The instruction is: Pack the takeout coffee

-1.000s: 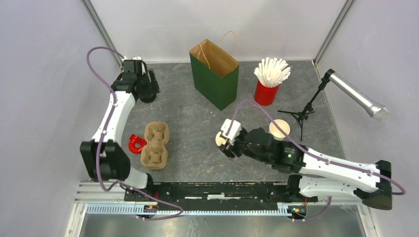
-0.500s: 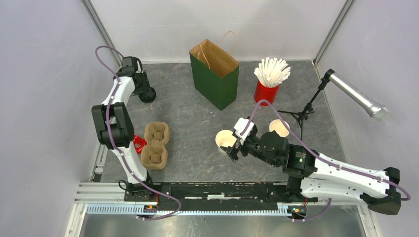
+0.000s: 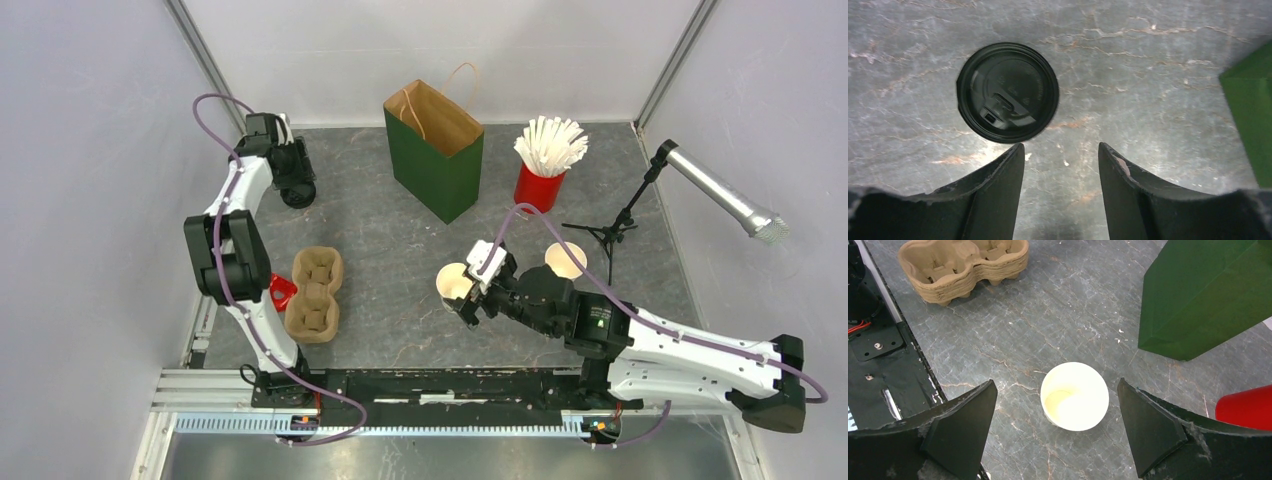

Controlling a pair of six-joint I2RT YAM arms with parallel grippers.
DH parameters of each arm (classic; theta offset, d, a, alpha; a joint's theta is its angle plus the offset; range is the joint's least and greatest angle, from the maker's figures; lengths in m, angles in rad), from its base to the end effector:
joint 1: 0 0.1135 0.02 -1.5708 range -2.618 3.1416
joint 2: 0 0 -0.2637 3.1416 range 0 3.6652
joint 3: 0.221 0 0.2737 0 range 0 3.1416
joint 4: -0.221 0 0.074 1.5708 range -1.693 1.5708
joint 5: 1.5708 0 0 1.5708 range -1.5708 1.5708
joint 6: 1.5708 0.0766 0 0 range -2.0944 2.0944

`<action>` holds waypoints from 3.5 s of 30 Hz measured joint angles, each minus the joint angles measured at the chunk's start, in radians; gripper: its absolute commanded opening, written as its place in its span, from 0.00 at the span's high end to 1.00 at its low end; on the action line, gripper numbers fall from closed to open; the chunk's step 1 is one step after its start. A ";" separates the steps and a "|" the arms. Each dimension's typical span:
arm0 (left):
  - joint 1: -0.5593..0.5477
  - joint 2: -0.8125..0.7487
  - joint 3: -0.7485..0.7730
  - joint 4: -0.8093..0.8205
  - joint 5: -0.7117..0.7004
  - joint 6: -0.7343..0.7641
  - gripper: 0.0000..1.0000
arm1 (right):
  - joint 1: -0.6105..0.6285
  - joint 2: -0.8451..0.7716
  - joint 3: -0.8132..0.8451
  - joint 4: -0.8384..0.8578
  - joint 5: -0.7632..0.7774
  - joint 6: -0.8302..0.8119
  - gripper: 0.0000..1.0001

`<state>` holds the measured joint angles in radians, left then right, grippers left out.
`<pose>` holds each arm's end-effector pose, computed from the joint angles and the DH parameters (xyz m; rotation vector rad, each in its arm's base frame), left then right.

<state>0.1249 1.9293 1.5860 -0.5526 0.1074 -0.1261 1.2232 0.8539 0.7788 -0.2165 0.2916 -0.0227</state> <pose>0.4753 0.0514 0.2098 -0.2623 2.4502 -0.1330 0.1088 0.2357 0.3097 -0.9283 1.6436 0.5611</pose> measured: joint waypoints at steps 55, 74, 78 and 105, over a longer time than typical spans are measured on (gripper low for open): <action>-0.070 -0.029 -0.369 0.542 -0.051 -0.180 0.48 | 0.000 -0.003 -0.085 0.035 0.014 -0.054 0.02; -0.069 -0.021 -0.351 0.539 -0.148 -0.140 0.47 | 0.000 0.017 -0.089 0.035 0.031 -0.066 0.02; -0.070 -0.021 -0.327 0.510 -0.167 -0.122 0.47 | 0.000 0.017 -0.089 0.036 0.032 -0.066 0.02; -0.069 0.042 -0.299 0.481 -0.123 -0.089 0.98 | 0.000 0.013 -0.099 0.036 0.032 -0.072 0.02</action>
<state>0.0555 1.9717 1.2865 -0.0719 -0.0158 -0.2146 1.2232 0.8665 0.6800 -0.1802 0.3237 -0.0952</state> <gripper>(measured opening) 0.065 0.979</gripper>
